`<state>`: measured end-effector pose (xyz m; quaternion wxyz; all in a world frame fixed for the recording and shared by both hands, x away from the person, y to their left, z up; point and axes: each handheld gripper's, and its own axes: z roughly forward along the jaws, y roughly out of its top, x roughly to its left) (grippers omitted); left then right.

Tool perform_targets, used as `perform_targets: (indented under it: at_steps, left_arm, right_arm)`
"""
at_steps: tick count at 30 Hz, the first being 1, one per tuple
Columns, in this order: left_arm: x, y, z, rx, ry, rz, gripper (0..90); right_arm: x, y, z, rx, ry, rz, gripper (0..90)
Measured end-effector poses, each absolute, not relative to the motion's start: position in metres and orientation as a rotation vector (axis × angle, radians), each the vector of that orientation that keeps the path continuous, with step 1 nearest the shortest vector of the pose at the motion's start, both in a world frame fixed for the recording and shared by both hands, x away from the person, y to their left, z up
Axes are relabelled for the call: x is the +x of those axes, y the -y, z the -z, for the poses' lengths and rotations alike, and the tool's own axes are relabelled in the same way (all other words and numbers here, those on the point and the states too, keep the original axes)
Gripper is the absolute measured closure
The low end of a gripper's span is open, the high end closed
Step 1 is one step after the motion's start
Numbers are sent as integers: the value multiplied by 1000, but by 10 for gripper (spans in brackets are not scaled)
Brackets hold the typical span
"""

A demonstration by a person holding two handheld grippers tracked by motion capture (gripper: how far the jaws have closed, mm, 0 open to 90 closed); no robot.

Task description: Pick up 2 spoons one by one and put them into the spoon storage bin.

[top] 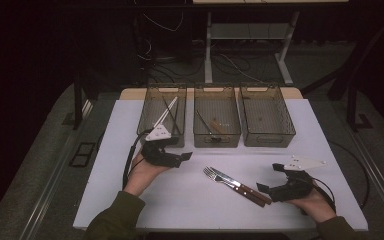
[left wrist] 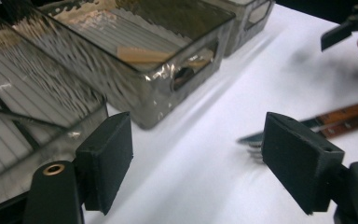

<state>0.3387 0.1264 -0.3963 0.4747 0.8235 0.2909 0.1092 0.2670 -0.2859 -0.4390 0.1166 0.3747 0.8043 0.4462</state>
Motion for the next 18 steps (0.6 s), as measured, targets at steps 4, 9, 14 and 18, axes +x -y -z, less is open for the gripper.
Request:
perform_targets:
  at_steps: [4, 9, 14, 18]
  left_arm:
    - [326, -135, 403, 2018, -694, -274, 205]
    - [311, -144, 412, 2013, -676, -271, 163]
    - [298, -150, 419, 2016, -662, -254, 136]
    - [288, -153, 423, 2023, -658, -264, 125]
  right_arm:
    - [267, 287, 439, 1098, -2351, -1304, 34]
    - [267, 288, 439, 1097, -2348, -1299, 34]
    - [268, 288, 439, 1097, -2348, -1296, 34]
    - [267, 287, 439, 1095, -2349, -1292, 34]
